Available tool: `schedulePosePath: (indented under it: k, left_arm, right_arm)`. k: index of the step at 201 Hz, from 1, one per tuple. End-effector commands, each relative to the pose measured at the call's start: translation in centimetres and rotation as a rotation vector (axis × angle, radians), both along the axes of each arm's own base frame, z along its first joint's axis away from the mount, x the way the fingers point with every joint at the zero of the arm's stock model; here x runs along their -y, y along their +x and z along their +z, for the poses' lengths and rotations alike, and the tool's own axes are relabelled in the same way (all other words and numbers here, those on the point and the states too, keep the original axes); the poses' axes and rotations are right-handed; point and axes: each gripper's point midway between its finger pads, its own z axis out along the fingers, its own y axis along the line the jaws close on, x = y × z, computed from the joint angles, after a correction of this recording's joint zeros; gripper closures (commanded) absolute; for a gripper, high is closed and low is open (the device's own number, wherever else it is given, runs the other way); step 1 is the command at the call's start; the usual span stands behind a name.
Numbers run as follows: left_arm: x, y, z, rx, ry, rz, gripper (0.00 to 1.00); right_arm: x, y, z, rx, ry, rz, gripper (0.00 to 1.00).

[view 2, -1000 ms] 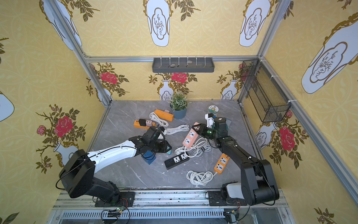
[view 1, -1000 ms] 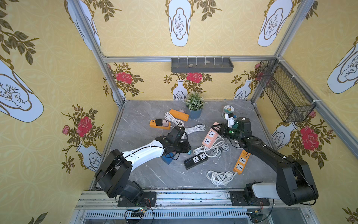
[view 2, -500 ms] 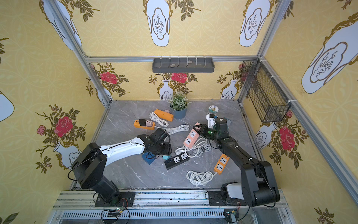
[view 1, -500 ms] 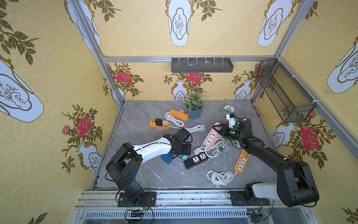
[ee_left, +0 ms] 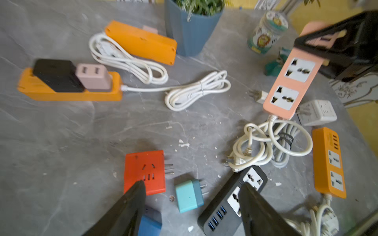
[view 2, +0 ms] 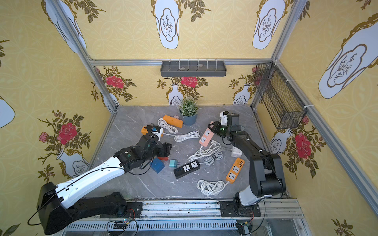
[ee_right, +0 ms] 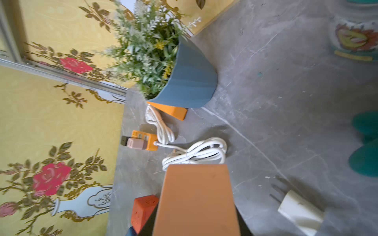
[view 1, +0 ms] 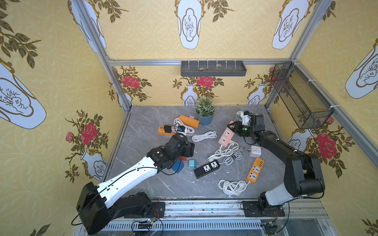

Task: Pull the plug off the socket
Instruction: Place the socket at the center of the board, then move the socket to the center of the board.

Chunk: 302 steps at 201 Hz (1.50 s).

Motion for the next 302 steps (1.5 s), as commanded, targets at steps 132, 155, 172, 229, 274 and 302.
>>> schedulePosePath:
  k: [132,155,172,229,274,302]
  left_arm:
    - [-6.8,-0.6,1.7,0.191,0.0,0.19,0.09]
    - [-6.8,-0.1,2.4,0.203,0.016,0.199,0.09]
    - [-7.2,0.2,3.2,0.221,0.032,0.217,0.09]
    - [-8.9,1.9,4.9,0.277,-0.003,0.321,0.03]
    - [-9.8,3.9,3.1,0.193,-0.161,0.377,0.0]
    - [-10.6,4.7,1.9,0.127,-0.234,0.402,0.0]
  right_arm:
    - [2.1,14.3,-9.4,-0.085,-0.237,0.025,0.46]
    - [3.1,15.3,-8.5,-0.066,-0.292,-0.01,0.33]
    - [3.8,15.6,-6.7,-0.031,-0.33,-0.032,0.29]
    - [0.3,11.8,3.1,0.191,-0.199,0.029,0.28]
    - [-6.2,4.2,9.7,0.417,0.197,0.205,0.29]
    - [-11.7,-0.4,9.9,0.556,0.232,0.391,0.24]
